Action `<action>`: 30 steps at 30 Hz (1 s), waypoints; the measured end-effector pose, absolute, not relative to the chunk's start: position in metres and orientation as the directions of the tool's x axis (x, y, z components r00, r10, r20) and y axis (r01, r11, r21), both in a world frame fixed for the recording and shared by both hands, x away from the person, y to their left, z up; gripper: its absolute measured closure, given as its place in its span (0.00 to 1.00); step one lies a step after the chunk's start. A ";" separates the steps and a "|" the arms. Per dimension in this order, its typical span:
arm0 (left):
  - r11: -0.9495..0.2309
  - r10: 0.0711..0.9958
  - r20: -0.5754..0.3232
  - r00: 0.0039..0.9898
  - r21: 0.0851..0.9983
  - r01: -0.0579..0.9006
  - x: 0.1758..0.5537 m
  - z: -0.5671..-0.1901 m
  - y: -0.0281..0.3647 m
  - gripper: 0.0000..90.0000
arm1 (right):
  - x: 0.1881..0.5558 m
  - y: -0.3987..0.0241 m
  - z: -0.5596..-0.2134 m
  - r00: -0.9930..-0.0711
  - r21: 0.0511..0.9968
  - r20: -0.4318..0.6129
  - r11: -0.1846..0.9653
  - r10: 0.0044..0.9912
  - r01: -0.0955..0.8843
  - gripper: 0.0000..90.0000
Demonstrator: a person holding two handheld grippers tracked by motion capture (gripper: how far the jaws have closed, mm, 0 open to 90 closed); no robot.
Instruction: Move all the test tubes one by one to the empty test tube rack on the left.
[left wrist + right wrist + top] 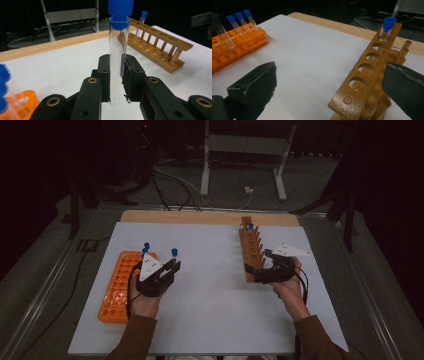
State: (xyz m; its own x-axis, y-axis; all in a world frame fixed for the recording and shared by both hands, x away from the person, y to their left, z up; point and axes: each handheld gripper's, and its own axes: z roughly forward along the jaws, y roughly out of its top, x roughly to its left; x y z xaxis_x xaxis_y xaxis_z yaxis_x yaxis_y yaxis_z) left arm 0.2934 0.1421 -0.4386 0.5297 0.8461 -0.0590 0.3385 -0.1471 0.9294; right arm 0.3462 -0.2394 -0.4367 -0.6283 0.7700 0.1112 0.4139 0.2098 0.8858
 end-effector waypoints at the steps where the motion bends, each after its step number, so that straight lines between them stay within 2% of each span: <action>1: -0.135 0.847 -0.070 0.527 0.930 0.340 0.293 -0.439 0.145 0.87 | 0.346 -0.240 -0.436 -0.629 0.887 0.109 0.210 0.770 0.411 0.00; 6: -0.101 0.852 -0.099 0.514 0.932 0.348 0.291 -0.440 0.158 0.87 | 0.344 -0.243 -0.435 -0.620 0.892 0.117 0.192 0.776 0.409 0.00; 16: -0.088 0.867 -0.091 0.490 0.940 0.331 0.288 -0.436 0.182 0.87 | 0.340 -0.248 -0.432 -0.615 0.902 0.136 0.159 0.777 0.401 0.00; 30: -0.080 0.898 -0.110 0.426 0.911 0.405 0.296 -0.450 0.211 0.87 | 0.338 -0.246 -0.431 -0.629 0.903 0.146 0.157 0.764 0.401 0.00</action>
